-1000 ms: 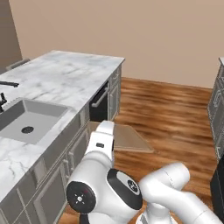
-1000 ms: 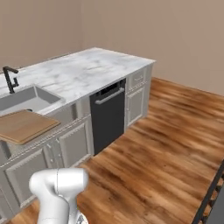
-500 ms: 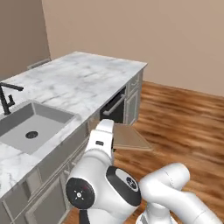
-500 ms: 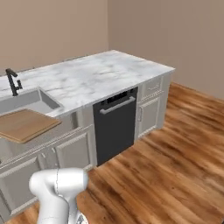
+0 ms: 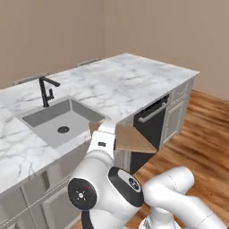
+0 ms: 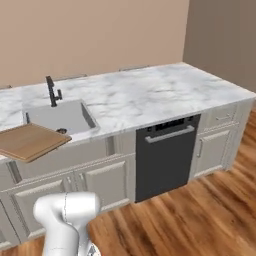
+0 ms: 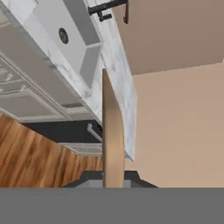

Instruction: Move the cutting board and knife to the sink. Then move spray from the cabinet to the counter.

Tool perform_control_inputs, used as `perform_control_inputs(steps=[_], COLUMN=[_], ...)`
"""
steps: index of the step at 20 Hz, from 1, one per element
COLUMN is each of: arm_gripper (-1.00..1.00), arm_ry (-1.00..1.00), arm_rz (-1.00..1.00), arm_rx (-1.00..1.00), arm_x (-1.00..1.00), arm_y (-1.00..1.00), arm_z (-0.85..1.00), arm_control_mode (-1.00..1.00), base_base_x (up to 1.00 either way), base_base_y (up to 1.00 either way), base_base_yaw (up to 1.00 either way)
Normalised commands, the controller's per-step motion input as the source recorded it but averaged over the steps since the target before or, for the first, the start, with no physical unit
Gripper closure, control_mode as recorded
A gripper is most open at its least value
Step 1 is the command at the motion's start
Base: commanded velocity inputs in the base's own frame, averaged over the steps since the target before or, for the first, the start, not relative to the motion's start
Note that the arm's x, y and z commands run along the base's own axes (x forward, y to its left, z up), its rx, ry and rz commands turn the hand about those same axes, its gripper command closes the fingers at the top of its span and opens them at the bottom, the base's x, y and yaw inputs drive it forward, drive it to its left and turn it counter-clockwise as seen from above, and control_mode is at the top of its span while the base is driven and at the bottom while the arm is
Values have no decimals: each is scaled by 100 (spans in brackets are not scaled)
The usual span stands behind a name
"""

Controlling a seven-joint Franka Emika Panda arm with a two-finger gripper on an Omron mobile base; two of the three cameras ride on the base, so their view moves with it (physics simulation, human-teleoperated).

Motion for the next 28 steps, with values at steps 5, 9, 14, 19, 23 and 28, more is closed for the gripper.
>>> perform_control_inputs(steps=[5, 9, 14, 19, 23, 28], arm_gripper=[100, 100, 100, 100, 100, 100], arm_ry=[0, 0, 0, 0, 0, 0], arm_rz=[0, 0, 0, 0, 0, 0], arm_rx=[0, 0, 0, 0, 0, 0], arm_x=[0, 0, 0, 0, 0, 0], arm_y=[0, 0, 0, 0, 0, 0], arm_z=[0, 0, 0, 0, 0, 0], arm_control_mode=[100, 100, 100, 100, 100, 100], base_base_x=[60, 68, 70, 61, 58, 47], base_base_y=[-7, -11, -16, -18, -11, -4], base_base_yaw=[48, 38, 33, 29, 19, 6])
